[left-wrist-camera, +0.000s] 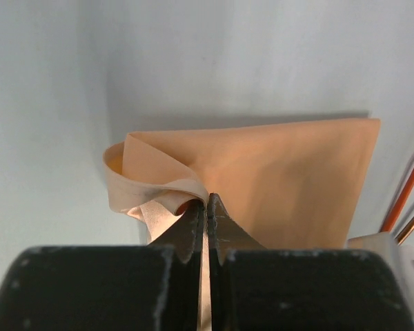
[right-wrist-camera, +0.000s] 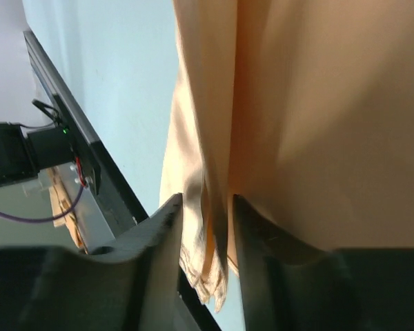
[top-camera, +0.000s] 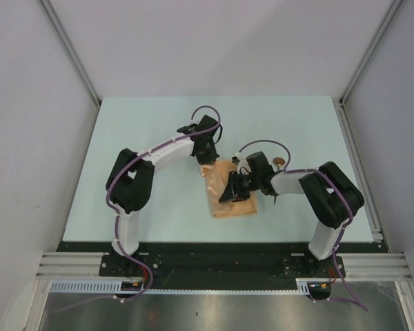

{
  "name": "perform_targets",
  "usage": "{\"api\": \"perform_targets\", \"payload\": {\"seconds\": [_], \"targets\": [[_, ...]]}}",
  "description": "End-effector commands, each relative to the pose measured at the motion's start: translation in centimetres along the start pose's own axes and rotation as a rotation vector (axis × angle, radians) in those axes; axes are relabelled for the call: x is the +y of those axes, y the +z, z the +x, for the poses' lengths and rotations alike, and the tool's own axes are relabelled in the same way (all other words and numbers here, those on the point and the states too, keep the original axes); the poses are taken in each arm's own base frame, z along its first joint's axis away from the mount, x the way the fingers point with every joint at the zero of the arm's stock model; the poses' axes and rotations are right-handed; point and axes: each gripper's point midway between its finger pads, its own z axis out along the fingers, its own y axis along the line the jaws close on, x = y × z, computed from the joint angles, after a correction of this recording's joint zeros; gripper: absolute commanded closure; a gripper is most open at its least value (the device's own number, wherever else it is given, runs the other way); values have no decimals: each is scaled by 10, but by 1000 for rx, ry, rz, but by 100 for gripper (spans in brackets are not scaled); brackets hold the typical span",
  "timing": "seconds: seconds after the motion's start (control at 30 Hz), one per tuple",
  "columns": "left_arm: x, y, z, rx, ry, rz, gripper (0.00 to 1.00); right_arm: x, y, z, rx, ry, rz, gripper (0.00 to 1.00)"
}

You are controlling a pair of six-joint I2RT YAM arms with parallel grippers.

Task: Fold the napkin into a case and place the utensils inside
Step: Fold the lower triangle-folded napkin at the center of the board.

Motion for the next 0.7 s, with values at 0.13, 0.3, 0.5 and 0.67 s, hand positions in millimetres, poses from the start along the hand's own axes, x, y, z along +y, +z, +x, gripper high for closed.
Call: {"api": "perform_targets", "payload": {"seconds": [0.13, 0.3, 0.5, 0.67], "targets": [[-18, -11, -26, -105, 12, 72, 100, 33, -26, -44, -69, -19, -57, 46], [-17, -14, -25, -105, 32, 70, 100, 33, -42, -80, -156, -30, -19, 34], [-12, -13, -21, -96, 41, 64, 100, 10, -45, -137, -254, 32, 42, 52], [-12, -13, -19, -90, 49, 67, 100, -6, -15, -157, -240, 63, 2, 100]]}}
